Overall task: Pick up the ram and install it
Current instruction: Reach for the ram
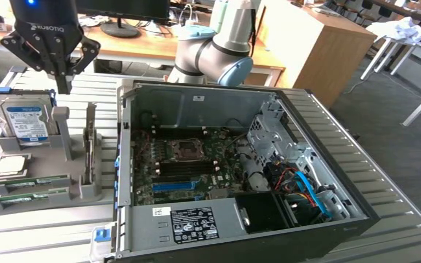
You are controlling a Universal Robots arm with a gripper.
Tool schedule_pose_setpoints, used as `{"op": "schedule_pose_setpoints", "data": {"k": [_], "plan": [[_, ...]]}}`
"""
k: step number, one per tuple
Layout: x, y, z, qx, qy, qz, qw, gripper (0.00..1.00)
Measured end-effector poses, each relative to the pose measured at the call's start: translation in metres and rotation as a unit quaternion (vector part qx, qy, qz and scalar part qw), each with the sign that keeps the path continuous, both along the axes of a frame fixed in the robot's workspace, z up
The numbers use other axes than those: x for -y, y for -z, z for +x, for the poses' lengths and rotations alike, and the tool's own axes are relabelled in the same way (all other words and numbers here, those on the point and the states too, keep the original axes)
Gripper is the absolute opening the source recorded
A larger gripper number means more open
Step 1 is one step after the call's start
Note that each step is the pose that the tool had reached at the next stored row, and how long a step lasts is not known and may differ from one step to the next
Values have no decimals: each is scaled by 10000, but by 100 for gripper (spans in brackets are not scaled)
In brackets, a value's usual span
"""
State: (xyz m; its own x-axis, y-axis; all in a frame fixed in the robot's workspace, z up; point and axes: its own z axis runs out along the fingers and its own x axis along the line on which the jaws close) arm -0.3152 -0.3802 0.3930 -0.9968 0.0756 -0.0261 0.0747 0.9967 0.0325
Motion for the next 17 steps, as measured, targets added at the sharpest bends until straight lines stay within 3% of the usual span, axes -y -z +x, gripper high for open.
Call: {"op": "schedule_pose_setpoints", "data": {"k": [17], "plan": [[62,0,0,0,0,0,10000,10]]}}
